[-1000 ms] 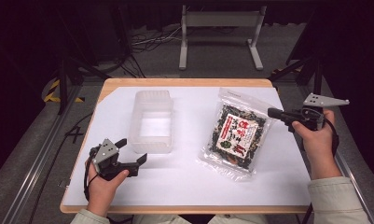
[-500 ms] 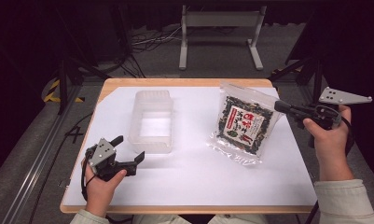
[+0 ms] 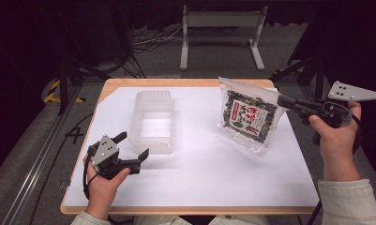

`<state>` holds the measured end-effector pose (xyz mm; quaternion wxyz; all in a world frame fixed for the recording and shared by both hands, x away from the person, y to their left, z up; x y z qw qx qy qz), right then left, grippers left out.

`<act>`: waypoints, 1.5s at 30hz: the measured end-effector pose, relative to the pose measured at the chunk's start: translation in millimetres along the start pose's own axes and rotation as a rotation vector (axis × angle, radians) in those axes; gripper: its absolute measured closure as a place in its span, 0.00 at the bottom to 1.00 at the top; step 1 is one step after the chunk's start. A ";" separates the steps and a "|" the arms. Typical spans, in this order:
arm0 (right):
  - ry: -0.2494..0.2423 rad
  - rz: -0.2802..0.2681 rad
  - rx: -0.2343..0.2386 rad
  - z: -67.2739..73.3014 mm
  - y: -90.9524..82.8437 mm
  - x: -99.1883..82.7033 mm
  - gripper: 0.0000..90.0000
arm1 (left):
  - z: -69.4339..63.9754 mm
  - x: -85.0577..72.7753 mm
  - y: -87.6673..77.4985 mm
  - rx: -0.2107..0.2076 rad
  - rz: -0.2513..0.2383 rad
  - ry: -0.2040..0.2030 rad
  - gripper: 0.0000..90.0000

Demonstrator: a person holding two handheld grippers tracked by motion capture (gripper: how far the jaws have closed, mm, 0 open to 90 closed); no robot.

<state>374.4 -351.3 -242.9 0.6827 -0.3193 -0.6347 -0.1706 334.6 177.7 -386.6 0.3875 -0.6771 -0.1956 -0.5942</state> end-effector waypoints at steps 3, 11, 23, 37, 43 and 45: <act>-0.006 -0.006 0.014 3.3 2.0 4.3 1.00 | -2.8 2.8 2.9 -0.003 0.005 0.005 0.06; -0.036 -0.030 0.067 18.6 8.6 19.4 1.00 | -14.9 16.7 16.2 -0.061 -0.011 0.018 0.07; -0.067 -0.057 0.158 38.4 23.3 36.9 1.00 | -36.1 33.8 35.6 -0.145 -0.008 0.045 0.08; -0.094 -0.078 0.246 59.4 36.0 42.0 1.00 | -57.9 56.3 56.3 -0.245 -0.043 0.076 0.08; -0.085 -0.112 0.285 65.5 39.0 34.8 1.00 | -68.9 63.1 58.4 -0.289 -0.080 0.136 0.06; -0.082 -0.123 0.298 67.4 40.4 31.5 1.00 | -69.8 65.1 59.2 -0.295 -0.086 0.134 0.06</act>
Point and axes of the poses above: each handheld gripper's, and its own axes: y roughly forward along the jaws, x roughly out of its top, z roughly to its left, the point moved 1 cm from there along y, roughly forward along the jaws, and after that the axes turned 1 degree about y, right-handed, at the moved point
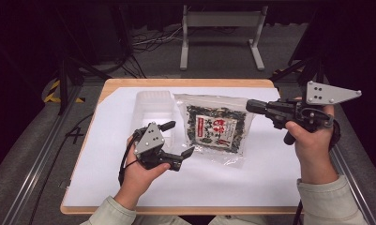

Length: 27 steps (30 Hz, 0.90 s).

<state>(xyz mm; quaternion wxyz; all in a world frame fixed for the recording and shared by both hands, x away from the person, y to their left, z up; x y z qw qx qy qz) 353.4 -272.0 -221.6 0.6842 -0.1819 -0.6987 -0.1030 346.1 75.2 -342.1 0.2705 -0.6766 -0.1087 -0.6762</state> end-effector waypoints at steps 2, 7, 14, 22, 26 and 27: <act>0.004 -0.010 0.009 1.3 1.5 -3.3 1.00 | -0.1 2.3 1.5 -0.004 -0.008 0.000 0.06; 0.000 -0.013 0.036 4.7 6.0 -11.7 1.00 | 0.3 6.1 4.2 -0.007 -0.010 0.009 0.07; -0.012 -0.022 0.065 10.6 9.5 -21.6 1.00 | 1.9 8.5 9.2 -0.028 -0.007 0.000 0.08; -0.008 -0.029 0.089 17.2 9.1 -31.9 1.00 | 1.2 7.0 12.4 -0.066 0.008 -0.014 0.12; -0.012 -0.017 0.094 19.8 10.7 -32.9 1.00 | 0.9 8.2 12.6 -0.089 0.007 -0.015 0.13; -0.018 -0.008 0.097 20.7 12.2 -34.6 1.00 | 0.7 9.1 12.4 -0.101 0.013 -0.008 0.13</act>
Point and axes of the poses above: each handheld gripper's, and its own axes: y roughly forward along the jaws, x roughly out of its top, z roughly to its left, the point moved 1 cm from there along y, roughly forward along the jaws, and after that the axes turned 1 degree about y, right-handed, at the moved point
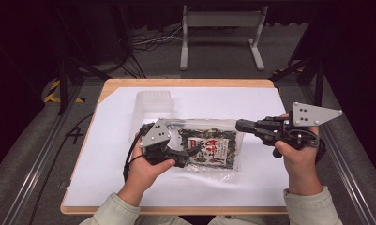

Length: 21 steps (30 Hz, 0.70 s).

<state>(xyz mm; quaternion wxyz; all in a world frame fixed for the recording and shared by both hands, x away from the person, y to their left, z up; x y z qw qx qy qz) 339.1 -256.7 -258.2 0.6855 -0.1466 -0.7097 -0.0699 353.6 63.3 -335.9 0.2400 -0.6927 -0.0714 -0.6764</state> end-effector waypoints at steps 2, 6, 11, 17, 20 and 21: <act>0.003 0.003 0.002 -1.6 0.7 -1.8 1.00 | -0.7 0.2 0.5 -0.013 0.001 0.001 0.15; 0.014 -0.005 0.009 -4.7 2.5 -5.6 1.00 | -1.9 -0.1 2.2 -0.034 0.005 0.009 0.21; 0.008 -0.012 0.008 -5.5 3.5 -7.1 1.00 | 0.7 -0.5 2.3 -0.036 -0.005 0.003 0.27; 0.012 -0.037 0.021 -7.5 4.6 -9.4 1.00 | 0.8 -0.8 5.1 -0.034 -0.011 0.004 0.32; 0.018 -0.043 0.018 -8.3 4.7 -10.3 1.00 | -0.4 -0.5 4.2 -0.049 -0.013 0.016 0.42; 0.019 -0.046 0.017 -8.6 4.7 -10.5 1.00 | -0.5 -0.3 3.5 -0.052 -0.016 0.022 0.45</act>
Point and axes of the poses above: each handheld gripper's, and its own axes: y roughly forward along the jaws, x roughly out of its top, z roughly to its left, the point moved 1 cm from there along y, roughly forward along the jaws, and after that the axes turned 1 degree about y, right-handed, at the moved point
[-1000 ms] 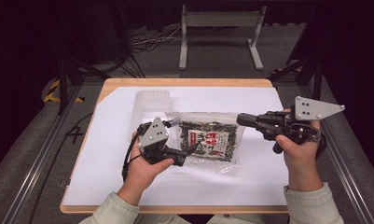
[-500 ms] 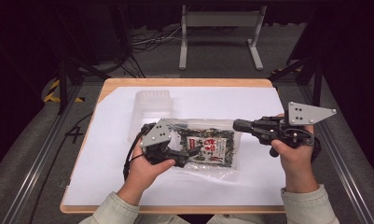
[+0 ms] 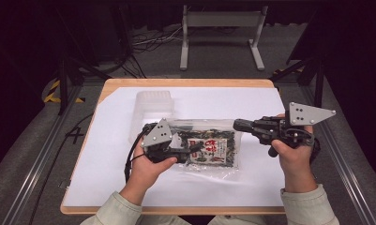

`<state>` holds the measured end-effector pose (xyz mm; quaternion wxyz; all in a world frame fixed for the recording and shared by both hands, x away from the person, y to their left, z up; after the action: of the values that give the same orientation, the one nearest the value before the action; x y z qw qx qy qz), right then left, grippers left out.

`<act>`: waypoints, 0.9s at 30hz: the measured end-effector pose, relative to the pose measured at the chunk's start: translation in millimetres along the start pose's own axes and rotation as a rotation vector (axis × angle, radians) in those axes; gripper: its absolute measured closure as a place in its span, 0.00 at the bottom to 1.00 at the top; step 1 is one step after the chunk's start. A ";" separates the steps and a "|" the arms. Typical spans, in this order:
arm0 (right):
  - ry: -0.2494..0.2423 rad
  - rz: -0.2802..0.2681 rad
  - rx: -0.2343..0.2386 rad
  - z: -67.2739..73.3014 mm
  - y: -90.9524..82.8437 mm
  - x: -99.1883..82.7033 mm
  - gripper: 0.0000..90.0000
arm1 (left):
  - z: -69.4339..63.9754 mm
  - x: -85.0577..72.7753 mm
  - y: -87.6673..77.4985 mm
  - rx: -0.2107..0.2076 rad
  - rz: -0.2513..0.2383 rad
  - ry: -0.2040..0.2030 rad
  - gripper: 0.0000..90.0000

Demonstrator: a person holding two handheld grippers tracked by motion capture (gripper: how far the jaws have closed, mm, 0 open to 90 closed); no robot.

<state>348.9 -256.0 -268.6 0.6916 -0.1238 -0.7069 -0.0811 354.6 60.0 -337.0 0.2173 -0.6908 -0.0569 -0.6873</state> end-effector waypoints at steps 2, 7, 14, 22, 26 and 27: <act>-0.001 -0.001 0.000 -0.1 0.2 -0.2 1.00 | -0.3 0.6 -1.2 -0.016 -0.013 -0.002 0.49; -0.005 -0.010 -0.001 -0.7 1.0 -1.4 1.00 | -3.4 1.9 -1.0 -0.077 -0.027 0.006 0.60; -0.008 -0.017 -0.007 -1.1 -0.6 -1.4 1.00 | -7.5 4.9 -2.4 -0.109 -0.001 0.026 0.70; -0.007 -0.031 -0.024 -4.0 -4.0 -2.3 0.99 | -13.7 9.5 -4.1 -0.151 0.019 0.041 0.80; -0.013 -0.022 -0.032 -3.8 -3.0 -2.4 0.98 | -12.7 10.0 -5.1 -0.155 0.028 0.026 0.81; -0.015 -0.019 -0.036 -3.9 -3.0 -2.4 0.97 | -12.3 10.9 -5.2 -0.153 0.032 0.028 0.81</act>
<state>351.8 -260.2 -270.7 0.6834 -0.1300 -0.7115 -0.0995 341.8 57.6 -325.7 0.1758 -0.6963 0.0099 -0.6958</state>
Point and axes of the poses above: each handheld gripper's, and its own axes: y roughly forward along the jaws, x roughly out of its top, z roughly to its left, the point moved 1 cm from there along y, roughly forward along the jaws, and after that the axes turned 1 degree about y, right-handed, at the moved point
